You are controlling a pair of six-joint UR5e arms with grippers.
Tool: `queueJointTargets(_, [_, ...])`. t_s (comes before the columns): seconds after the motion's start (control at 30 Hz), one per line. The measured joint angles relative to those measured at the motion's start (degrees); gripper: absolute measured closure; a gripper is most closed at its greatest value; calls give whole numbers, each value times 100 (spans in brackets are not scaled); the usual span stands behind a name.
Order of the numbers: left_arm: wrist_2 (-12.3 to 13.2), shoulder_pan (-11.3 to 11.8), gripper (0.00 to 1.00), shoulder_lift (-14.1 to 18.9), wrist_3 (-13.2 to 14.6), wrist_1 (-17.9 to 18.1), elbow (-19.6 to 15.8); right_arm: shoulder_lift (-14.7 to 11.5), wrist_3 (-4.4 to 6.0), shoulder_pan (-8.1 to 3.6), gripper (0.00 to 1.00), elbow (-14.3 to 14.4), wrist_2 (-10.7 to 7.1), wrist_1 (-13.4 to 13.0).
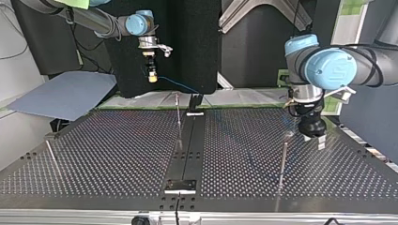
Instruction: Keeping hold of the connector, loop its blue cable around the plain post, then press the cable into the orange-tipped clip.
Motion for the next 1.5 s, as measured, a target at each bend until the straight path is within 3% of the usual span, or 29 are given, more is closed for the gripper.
queueJointTargets(0.13, [-176,34,2,202,74,-201,202,0,-16,-13,100,-8,-1,18])
queueJointTargets(0.27, [-154,45,2,377,114,-376,376,0,-27,-26,100,-17,-2,60])
queueJointTargets(0.8, [656,-137,2,1132,695,-1224,1223,0,-79,-31,100,-44,-2,137])
queueJointTargets(1.07, [1004,-316,2,827,894,-1650,1524,0,-95,-27,100,-54,-2,151])
queueJointTargets(1.5, [490,-518,2,237,1065,-2326,1525,0,-99,-14,100,-55,-2,158])
